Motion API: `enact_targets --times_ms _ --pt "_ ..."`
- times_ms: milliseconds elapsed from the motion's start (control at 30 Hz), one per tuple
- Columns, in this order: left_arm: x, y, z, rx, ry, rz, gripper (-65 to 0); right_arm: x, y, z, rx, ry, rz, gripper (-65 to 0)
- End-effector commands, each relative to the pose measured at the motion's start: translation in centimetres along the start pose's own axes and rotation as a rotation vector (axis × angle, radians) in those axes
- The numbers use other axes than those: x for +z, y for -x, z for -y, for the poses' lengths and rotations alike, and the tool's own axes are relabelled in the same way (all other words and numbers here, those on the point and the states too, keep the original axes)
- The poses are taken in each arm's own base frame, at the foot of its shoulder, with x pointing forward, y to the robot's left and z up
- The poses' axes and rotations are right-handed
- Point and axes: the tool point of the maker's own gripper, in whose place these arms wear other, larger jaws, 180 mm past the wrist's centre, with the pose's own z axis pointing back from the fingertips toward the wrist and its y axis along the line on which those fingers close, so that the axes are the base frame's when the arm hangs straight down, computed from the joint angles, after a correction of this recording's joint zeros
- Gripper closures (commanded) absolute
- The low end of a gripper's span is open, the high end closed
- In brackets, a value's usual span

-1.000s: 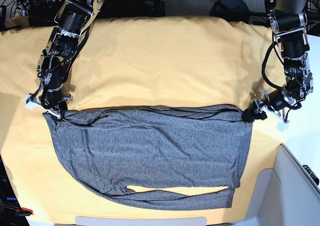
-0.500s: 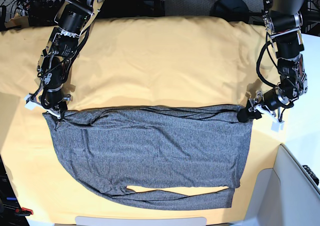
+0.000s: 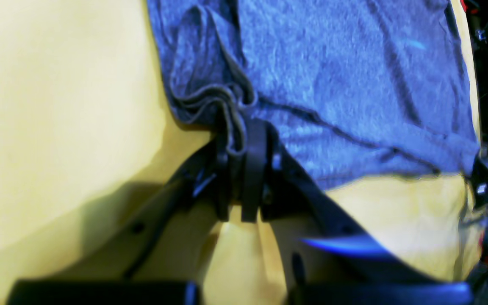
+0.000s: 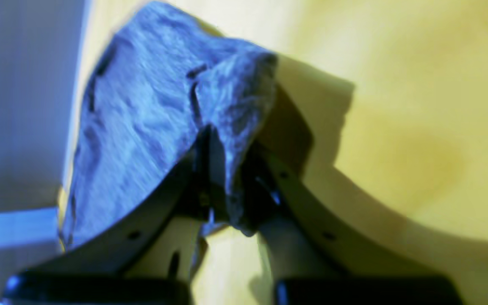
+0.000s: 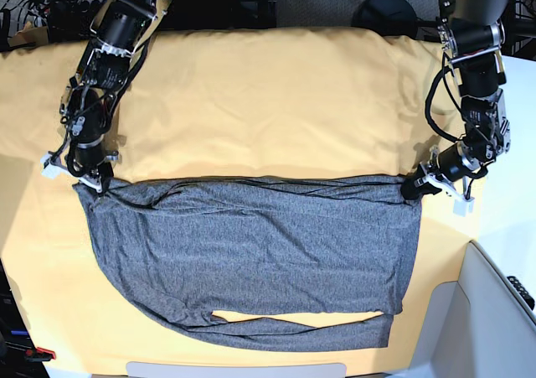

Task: Fold the T-shirt properly
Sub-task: 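Pull both held corners back toward the arms, unfolding the shirt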

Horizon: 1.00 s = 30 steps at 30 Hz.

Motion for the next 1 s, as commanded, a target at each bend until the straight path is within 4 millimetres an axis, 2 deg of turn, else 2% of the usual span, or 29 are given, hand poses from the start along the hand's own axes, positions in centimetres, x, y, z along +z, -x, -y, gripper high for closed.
enact_targets --times_ms 0,67,167,233,433,600,733,967 --pt "1.7 -1.0 -1.5 -0.033 -0.055 -0.021 -0.3 0.6 -1.4 0.2 0.011 0.011 0.018 0.0" --pt "2.7 -1.5 -2.0 -0.063 -0.073 -0.031 -0.3 1.6 -2.3 -0.1 0.036 -0.005 0.030 0.0" --pt "4.7 -0.3 -3.5 -0.083 -0.113 -0.052 -0.3 3.2 -4.5 -0.3 0.101 -0.019 0.051 0.0" --pt "6.1 -0.1 -4.0 -0.085 -0.129 -0.045 -0.3 4.0 -5.0 -0.2 0.124 -0.015 0.049 0.0" --pt "10.5 2.8 -5.7 -0.105 -0.201 -0.100 -0.3 7.1 -6.6 1.2 0.173 0.044 0.069 0.0" --pt "14.4 4.8 -6.9 -0.133 -0.275 -0.118 -0.3 9.6 -7.2 2.5 0.253 0.070 0.083 0.0" --pt "16.9 6.3 -7.8 -0.138 -0.328 -0.133 -0.3 10.9 -6.7 4.2 0.293 0.106 0.066 0.0" --pt "17.6 7.6 -8.2 -0.137 -0.343 -0.153 -0.3 12.1 -5.7 6.9 0.318 0.165 0.028 0.0"
